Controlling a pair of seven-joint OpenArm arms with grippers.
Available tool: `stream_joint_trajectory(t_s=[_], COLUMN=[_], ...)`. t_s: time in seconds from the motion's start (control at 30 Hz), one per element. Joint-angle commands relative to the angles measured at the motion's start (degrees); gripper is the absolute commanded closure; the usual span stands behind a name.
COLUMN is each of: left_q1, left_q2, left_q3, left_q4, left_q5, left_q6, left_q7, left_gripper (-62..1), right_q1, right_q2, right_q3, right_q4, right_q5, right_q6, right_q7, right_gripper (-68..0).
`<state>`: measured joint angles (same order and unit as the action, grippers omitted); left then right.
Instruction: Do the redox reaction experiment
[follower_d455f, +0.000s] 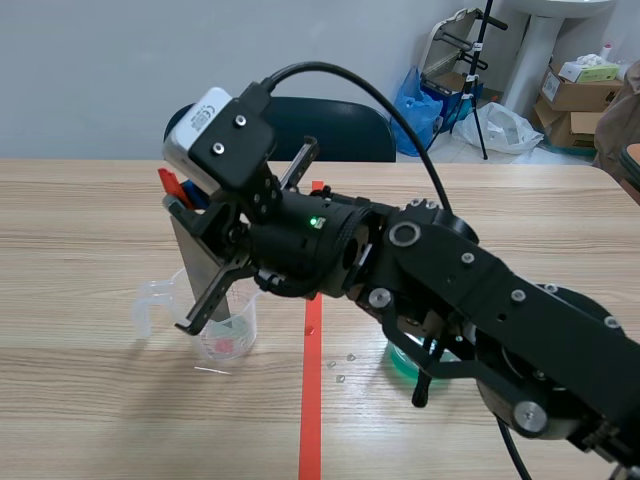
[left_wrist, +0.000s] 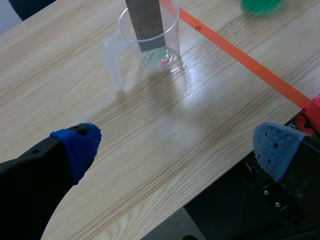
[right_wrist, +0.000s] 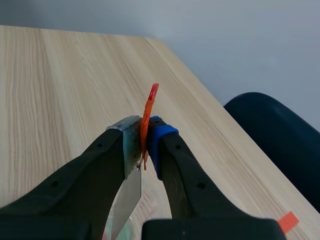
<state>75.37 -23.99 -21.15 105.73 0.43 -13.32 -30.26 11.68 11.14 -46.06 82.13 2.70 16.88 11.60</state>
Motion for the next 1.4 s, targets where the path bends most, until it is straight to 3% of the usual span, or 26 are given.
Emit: stream_joint_trajectory(t_s=[0.0, 0.2, 0.53, 0.97, 1.37], left_q1=[0.07, 0.07, 0.07, 0.07, 0.07], left_q2=[0.11, 0.11, 0.11, 0.11, 0.11], left_q3=[-0.09, -0.09, -0.09, -0.09, -0.09], left_q4=[0.70, 0.70, 0.70, 0.70, 0.70], left_q5=[-0.61, -0.61, -0.61, -0.61, -0.61], left_q6=[0.07, 0.07, 0.07, 0.07, 0.07], left_q7=[-0.79, -0.79, -0.79, -0.81, -0.81], left_gripper=[-62.3, -62.3, -62.3, -62.3, -62.3], right_q1=[0.85, 0.85, 0.85, 0.85, 0.87], right_q2=[-0.02, -0.02, -0.04, -0.04, -0.07], right_q3=[0.92, 2.25, 3.67, 3.69, 3.69], right_q4=[2.08, 6.08, 11.45, 18.25, 19.74], right_q5=[0.79, 1.09, 8.55, 8.57, 12.59], right_q6=[-0.35, -0.28, 0.74, 0.70, 0.70], right_q7=[0.83, -2.47, -9.42, -14.67, -17.97], right_gripper=[-1.3, -1.3, -1.3, -1.3, -1.3])
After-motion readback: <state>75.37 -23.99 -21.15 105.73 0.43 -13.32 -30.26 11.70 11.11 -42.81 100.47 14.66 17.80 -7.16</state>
